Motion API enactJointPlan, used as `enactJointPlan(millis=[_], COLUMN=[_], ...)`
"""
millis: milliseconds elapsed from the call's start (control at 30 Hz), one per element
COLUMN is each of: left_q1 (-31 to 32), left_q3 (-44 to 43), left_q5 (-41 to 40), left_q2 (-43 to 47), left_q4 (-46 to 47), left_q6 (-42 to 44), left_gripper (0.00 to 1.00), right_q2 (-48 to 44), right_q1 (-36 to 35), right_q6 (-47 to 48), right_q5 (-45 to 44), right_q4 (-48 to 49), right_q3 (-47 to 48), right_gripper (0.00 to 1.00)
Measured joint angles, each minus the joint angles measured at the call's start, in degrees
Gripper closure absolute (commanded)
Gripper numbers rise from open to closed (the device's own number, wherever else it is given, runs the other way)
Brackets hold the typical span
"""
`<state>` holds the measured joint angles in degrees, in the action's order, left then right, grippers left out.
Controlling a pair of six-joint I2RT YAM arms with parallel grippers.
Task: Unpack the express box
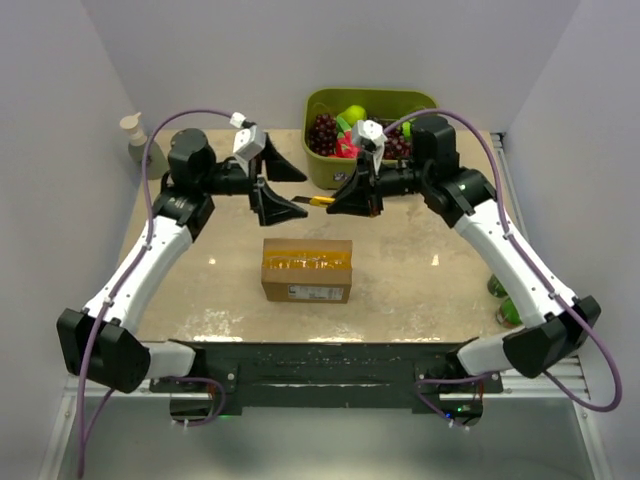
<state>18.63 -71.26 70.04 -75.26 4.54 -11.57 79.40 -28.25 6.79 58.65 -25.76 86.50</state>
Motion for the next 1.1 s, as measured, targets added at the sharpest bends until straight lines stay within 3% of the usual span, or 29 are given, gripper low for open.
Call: enactJointPlan(millis=[100, 200, 333, 467, 633, 867, 1100], left_q1=[-5.55, -12.57, -18.86, -21.22, -21.38, -21.79, -24.28], left_q3=[2.10, 2.64, 5.84, 10.36, 15.56, 22.23, 24.33], left_q5=[-1.86, -5.20, -11.17, -21.59, -33.27, -37.92, -36.54], left_q2=[1.57, 3.37, 6.86, 7.61, 1.88, 0.28, 0.17], left_q4=[-8.50, -23.54, -33.03, -33.62, -29.57, -25.66, -23.37], left_q6=[8.46, 23.91, 32.24, 26.58, 15.19, 9.03, 6.71], left_gripper=[0.00, 0.00, 0.00, 0.01, 0.05, 0.05, 0.05], right_q2=[3.69, 7.63, 11.69, 15.50, 22.86, 33.38, 35.67], right_q1=[-0.15, -0.24, -1.55, -7.52, -15.45, -20.92, -26.32], right_q6=[10.01, 21.11, 31.30, 35.60, 34.47, 32.57, 31.19], right_q5=[-2.51, -7.13, -14.53, -23.28, -29.31, -36.76, -41.99], right_q4=[-11.02, -21.84, -31.93, -37.99, -40.87, -43.50, -44.39], right_q3=[7.23, 14.23, 19.47, 21.75, 26.40, 36.81, 37.38], right_gripper=[1.00, 1.00, 1.00, 1.00, 1.00, 1.00, 1.00])
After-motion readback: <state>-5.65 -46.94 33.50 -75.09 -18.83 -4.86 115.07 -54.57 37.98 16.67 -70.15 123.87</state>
